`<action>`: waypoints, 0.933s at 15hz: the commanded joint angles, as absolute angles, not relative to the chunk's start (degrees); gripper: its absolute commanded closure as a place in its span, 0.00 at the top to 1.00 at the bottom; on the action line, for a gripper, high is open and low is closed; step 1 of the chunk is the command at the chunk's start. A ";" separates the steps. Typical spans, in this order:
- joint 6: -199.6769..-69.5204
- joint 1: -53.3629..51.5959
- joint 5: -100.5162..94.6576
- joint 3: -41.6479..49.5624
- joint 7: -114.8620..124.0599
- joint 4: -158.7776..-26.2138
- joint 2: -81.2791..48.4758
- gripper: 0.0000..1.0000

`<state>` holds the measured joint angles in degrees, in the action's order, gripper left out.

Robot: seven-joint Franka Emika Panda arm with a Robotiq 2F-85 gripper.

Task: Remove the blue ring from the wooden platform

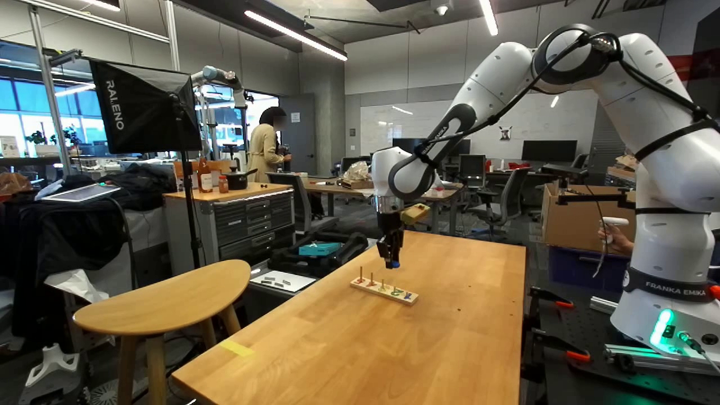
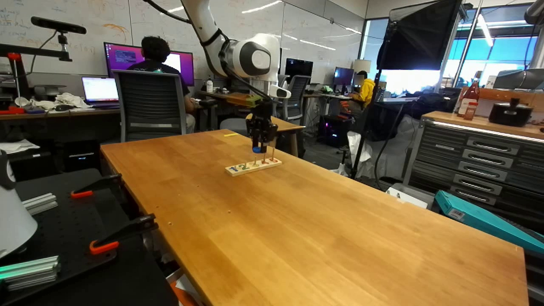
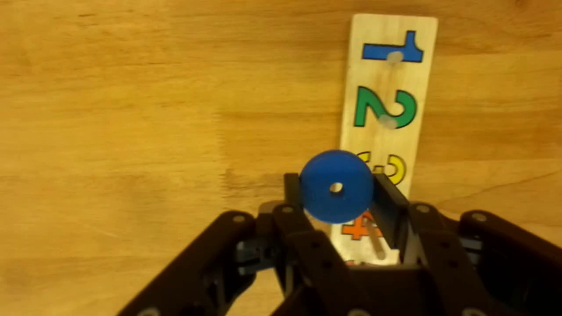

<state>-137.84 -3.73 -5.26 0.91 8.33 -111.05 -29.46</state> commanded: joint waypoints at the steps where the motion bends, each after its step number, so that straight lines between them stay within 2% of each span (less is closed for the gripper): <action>1: -136.06 -2.37 -5.99 4.61 9.76 -108.15 -30.39 0.21; 10: -136.05 1.53 -5.31 6.92 9.18 -106.90 -36.46 0.21; 11: -136.85 1.01 -5.44 6.89 9.88 -108.71 -36.12 0.68; 12: -136.77 1.00 -5.11 6.50 9.58 -109.01 -35.87 0.69; 14: -137.14 -0.04 -4.53 4.82 9.03 -112.42 -31.48 0.83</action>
<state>-137.62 1.55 -5.30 6.03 8.57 -110.17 -35.31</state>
